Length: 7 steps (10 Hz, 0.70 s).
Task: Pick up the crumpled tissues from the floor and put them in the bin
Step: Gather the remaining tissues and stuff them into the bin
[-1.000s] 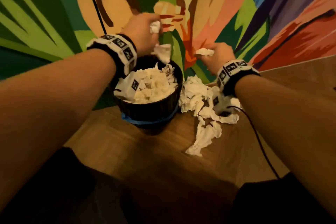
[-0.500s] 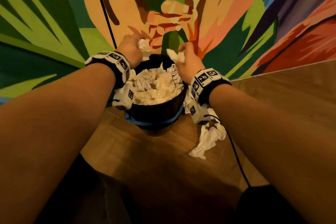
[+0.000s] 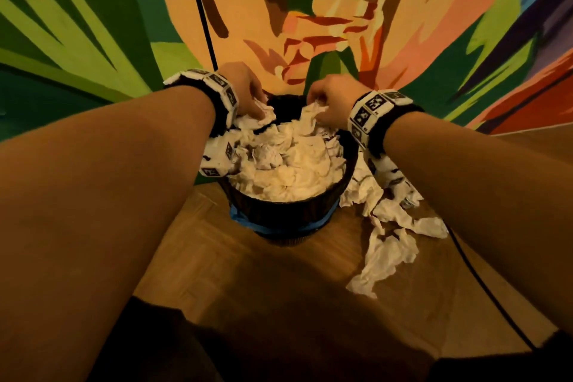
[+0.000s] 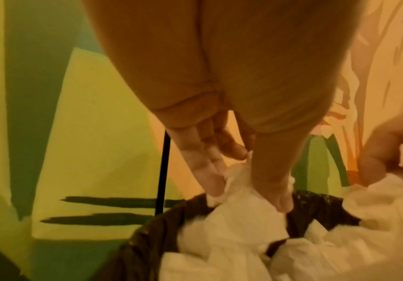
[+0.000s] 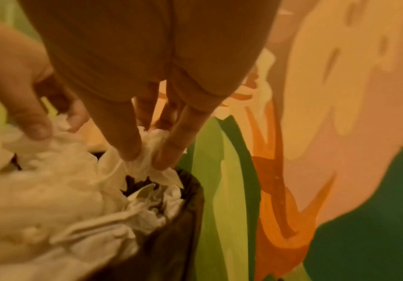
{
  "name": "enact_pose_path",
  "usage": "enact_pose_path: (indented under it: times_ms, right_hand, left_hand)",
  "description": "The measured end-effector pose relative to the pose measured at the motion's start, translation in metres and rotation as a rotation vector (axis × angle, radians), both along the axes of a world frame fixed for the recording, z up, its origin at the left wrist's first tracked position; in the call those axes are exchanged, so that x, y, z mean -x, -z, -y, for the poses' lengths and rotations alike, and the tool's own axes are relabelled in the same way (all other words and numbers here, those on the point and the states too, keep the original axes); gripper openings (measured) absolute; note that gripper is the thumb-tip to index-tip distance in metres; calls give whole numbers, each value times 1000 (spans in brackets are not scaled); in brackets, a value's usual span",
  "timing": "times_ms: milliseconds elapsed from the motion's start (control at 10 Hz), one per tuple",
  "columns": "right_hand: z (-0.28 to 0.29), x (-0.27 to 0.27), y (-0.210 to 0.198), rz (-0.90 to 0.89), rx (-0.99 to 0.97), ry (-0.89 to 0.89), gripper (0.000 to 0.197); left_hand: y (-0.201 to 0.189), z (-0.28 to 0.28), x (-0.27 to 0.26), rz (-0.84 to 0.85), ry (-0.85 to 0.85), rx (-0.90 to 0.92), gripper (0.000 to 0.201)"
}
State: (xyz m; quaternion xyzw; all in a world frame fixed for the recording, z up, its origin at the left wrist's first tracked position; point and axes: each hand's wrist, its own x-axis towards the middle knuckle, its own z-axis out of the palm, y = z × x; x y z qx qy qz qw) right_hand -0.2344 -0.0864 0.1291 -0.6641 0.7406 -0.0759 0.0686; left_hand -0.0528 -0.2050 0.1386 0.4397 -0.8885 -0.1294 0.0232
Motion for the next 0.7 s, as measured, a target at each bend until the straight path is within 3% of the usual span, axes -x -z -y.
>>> enact_pose_path:
  times_ms: [200,300,500,600,700]
  right_hand:
    - [8,-8,9,-54,-121,16,11]
    - [6,-9,11,-8,-217,28,25]
    - [14,-16,26,-28,-512,64,32]
    - [15,-19,33,-111,-565,11,40]
    - [14,-16,27,-105,-489,-34,45]
  left_hand:
    - [16,-10,21,164,34,-57,26]
    - [28,-13,28,248,21,-129,28]
    - [49,-19,31,418,55,-148,37]
    - [44,-29,28,396,1,-181,38]
    - [30,-29,28,215,-52,-265,36]
